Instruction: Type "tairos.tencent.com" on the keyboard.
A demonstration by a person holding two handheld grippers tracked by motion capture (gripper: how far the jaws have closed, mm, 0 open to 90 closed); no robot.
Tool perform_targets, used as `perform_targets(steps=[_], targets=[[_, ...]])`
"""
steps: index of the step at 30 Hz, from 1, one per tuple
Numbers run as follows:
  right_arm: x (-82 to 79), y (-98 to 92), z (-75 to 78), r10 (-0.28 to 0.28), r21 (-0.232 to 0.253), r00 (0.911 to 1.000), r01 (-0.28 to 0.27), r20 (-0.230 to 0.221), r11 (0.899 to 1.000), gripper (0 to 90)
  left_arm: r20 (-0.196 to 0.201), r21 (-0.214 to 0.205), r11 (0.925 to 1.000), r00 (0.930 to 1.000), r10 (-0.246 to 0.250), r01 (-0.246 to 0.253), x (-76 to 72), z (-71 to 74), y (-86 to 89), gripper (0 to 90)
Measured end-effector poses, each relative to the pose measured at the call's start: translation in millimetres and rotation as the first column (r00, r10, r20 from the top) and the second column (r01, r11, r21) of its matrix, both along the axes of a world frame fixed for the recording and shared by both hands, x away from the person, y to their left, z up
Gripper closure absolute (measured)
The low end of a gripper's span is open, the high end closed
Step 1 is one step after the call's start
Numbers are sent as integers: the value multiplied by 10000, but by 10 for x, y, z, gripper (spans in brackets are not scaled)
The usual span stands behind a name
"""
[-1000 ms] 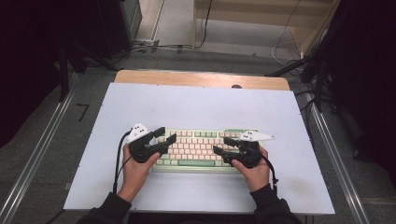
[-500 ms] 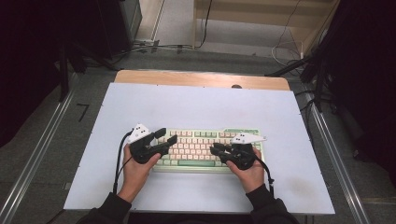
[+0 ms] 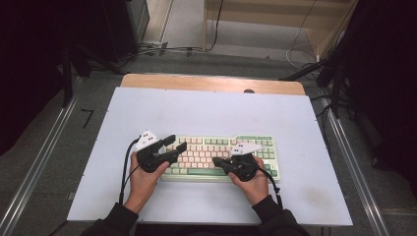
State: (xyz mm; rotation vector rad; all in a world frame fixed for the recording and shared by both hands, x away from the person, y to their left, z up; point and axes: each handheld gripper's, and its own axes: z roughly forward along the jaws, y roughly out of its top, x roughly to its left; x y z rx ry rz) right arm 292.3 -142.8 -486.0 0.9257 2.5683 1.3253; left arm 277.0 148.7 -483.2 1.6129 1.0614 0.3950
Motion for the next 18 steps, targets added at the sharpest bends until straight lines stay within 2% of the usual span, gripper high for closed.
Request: perform_targets(steps=[8, 18], targets=[[-2, 77, -40, 104, -298, 9999, -104, 11, 9995, 876, 15, 11, 10000, 10000, -1, 1, 0, 1, 2, 433], [7, 90, -51, 105, -381, 9999, -103, 52, 9992, 876, 4, 84, 10000, 10000, 32, -32, -1, -2, -5, 433]])
